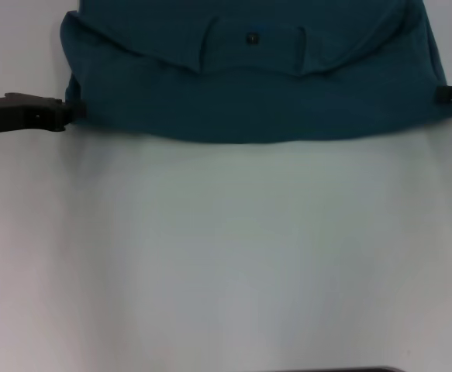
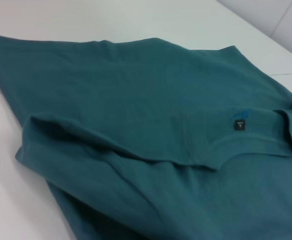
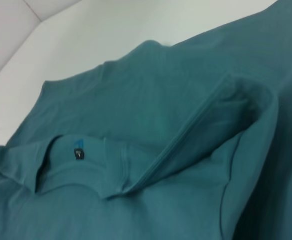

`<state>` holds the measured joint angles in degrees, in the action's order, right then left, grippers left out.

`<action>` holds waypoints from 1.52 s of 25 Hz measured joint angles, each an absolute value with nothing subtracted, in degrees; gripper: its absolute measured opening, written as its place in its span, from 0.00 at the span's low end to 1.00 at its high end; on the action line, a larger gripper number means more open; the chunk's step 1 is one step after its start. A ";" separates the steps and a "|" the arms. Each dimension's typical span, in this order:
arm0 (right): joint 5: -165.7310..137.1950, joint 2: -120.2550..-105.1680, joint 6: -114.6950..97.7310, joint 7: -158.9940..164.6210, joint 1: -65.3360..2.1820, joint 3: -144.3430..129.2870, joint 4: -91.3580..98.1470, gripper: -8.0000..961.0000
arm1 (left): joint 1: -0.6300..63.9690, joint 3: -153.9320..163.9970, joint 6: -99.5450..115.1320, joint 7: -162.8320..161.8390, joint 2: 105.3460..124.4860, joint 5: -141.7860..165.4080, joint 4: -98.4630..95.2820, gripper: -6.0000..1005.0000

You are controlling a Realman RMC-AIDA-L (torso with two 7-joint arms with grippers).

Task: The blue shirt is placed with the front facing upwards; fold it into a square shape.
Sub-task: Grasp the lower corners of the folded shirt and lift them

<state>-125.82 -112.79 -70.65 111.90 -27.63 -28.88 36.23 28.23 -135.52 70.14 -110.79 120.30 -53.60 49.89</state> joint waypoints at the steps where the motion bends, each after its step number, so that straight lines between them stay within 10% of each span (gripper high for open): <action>1: -124.89 -112.80 -71.44 111.45 -26.62 -28.82 36.83 0.03 | 28.03 -135.60 70.79 -110.79 120.28 -53.62 50.32 0.01; 38: -124.12 -112.05 -97.53 102.32 -12.52 -23.66 40.22 0.03 | 20.22 -142.75 102.71 -107.01 116.64 -52.99 55.52 0.01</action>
<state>-124.12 -112.05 -97.53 102.32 -12.52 -23.66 40.22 20.22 -142.75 102.71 -107.01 116.64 -52.99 55.52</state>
